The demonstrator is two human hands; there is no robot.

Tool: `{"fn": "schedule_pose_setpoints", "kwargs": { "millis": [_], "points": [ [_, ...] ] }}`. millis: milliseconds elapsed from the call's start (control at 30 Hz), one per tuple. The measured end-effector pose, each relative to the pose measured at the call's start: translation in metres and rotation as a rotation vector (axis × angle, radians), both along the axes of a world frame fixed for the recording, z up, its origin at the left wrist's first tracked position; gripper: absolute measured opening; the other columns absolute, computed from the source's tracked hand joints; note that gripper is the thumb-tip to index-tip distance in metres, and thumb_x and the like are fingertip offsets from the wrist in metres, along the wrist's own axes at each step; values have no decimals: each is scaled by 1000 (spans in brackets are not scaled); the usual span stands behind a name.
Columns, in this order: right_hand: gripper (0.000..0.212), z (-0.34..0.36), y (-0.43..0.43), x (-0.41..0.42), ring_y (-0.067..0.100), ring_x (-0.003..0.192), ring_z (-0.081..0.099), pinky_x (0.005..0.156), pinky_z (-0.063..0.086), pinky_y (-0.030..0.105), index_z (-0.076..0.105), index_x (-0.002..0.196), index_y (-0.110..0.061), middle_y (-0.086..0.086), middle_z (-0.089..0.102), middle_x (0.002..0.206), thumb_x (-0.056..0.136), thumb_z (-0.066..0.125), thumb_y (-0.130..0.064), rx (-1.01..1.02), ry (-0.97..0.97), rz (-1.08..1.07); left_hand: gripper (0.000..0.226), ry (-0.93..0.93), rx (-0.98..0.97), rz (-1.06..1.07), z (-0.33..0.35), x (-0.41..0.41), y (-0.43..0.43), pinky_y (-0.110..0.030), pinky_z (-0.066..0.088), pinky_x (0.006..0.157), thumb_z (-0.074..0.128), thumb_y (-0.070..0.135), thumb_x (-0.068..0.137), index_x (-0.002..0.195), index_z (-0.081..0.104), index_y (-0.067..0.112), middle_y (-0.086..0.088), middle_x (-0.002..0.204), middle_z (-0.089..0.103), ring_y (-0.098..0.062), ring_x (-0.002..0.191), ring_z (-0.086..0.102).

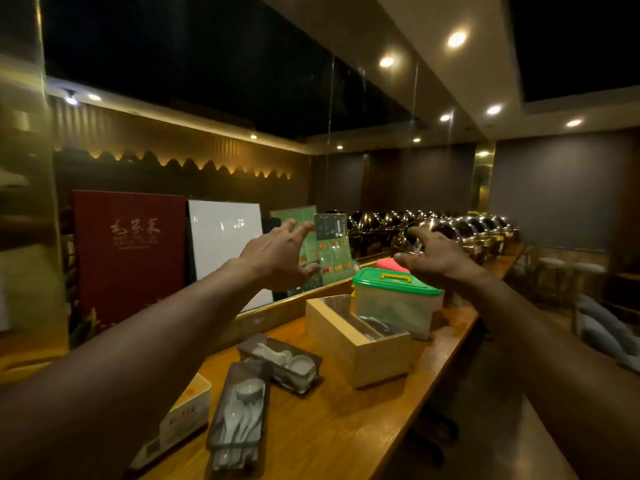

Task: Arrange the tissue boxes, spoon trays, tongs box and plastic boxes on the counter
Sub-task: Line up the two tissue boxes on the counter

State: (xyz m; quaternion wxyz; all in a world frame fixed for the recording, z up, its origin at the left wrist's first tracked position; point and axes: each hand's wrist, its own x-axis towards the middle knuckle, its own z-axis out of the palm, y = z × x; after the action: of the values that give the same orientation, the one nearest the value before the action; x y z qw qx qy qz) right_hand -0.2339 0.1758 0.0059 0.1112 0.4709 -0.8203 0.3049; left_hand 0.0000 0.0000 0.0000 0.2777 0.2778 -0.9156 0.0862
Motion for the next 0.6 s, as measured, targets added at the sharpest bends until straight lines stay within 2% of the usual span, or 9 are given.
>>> {"fn": "schedule_pose_setpoints", "kwargs": {
  "millis": [167, 233, 333, 400, 500, 533, 600],
  "points": [
    [70, -33, -14, -4, 28, 124, 52, 94, 54, 50, 38, 148, -25, 13, 49, 145, 89, 69, -45, -1, -142, 143, 91, 1, 95, 95, -33, 19, -9, -46, 48, 102, 59, 62, 88, 160, 13, 29, -2, 165, 25, -28, 140, 42],
    [61, -47, -26, 0, 23, 115, 56, 88, 57, 45, 44, 143, -24, 9, 55, 136, 89, 70, -40, -15, -176, 223, 89, 20, 122, 133, -48, 33, -13, -45, 48, 103, 60, 61, 88, 159, 16, 31, 1, 164, 27, -26, 141, 42],
    [50, -70, -45, 18, 18, 110, 57, 75, 54, 30, 51, 137, -22, 6, 60, 128, 91, 69, -32, -9, -261, 364, 86, 38, 156, 206, -73, 62, -19, -47, 49, 103, 59, 62, 87, 158, 21, 32, 3, 161, 33, -26, 139, 44],
    [48, -88, -62, 34, 17, 111, 57, 76, 53, 29, 53, 135, -21, 4, 60, 127, 92, 69, -32, 29, -281, 424, 85, 41, 193, 258, -94, 84, -24, -49, 49, 102, 58, 64, 84, 156, 25, 32, 3, 158, 39, -26, 136, 47],
    [48, -117, -96, 61, 17, 112, 59, 89, 56, 41, 55, 134, -23, 1, 63, 124, 90, 71, -33, 88, -325, 498, 83, 51, 248, 360, -126, 120, -35, -48, 50, 101, 57, 65, 84, 154, 29, 31, 3, 154, 45, -23, 135, 49],
    [48, -127, -108, 70, 14, 109, 60, 87, 57, 39, 56, 133, -24, -1, 64, 121, 89, 72, -35, 107, -340, 517, 83, 52, 264, 397, -136, 133, -37, -46, 49, 102, 57, 65, 84, 154, 30, 30, 3, 154, 45, -23, 136, 48],
    [45, -146, -131, 93, 6, 100, 59, 75, 54, 28, 58, 130, -26, -6, 64, 116, 89, 71, -38, 158, -360, 566, 84, 53, 300, 460, -154, 159, -45, -45, 47, 105, 59, 65, 84, 155, 30, 31, 3, 156, 42, -22, 139, 45]
  ]
}}
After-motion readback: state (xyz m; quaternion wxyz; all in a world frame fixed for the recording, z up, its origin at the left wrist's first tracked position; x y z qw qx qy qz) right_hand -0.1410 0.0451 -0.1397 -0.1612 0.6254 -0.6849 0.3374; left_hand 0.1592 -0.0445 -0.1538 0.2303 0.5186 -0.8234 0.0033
